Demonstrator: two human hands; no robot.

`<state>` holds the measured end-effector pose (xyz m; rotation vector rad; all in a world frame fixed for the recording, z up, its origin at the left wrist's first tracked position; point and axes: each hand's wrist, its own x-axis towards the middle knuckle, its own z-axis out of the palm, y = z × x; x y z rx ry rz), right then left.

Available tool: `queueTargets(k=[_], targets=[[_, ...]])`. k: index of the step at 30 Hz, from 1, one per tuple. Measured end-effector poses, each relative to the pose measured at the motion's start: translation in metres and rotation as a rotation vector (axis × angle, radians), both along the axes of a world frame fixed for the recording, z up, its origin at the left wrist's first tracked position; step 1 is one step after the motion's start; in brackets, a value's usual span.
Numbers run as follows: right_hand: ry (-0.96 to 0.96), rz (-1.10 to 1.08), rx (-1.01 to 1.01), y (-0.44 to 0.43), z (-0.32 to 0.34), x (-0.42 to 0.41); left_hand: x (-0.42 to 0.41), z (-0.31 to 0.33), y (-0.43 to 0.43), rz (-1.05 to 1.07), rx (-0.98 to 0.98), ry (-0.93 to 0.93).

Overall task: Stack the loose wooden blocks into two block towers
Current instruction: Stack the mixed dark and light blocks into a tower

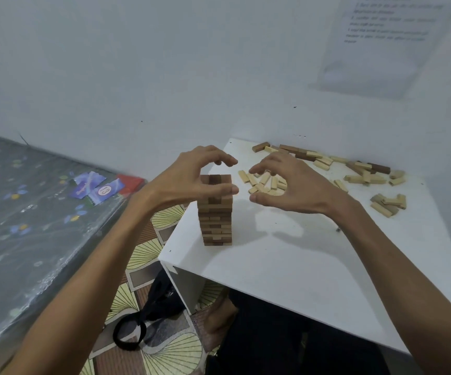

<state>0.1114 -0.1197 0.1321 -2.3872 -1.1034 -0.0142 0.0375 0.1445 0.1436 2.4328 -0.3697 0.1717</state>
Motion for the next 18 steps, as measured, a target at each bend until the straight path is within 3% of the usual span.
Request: queueTargets(k=[4,8,18], targets=[[-0.003,-0.09,-0.021,-0.035,0.004,0.005,0.016,0.018,-0.04,-0.042,0.212,-0.075],[-0.012,-0.228,-0.077,-0.074,0.002,0.009,0.04,0.022,-0.091,-0.069,0.384,-0.035],[0.02,-0.748,-0.22,-0.198,-0.076,0.051,0.126,-0.071,-0.217,-0.109,0.31,0.105]])
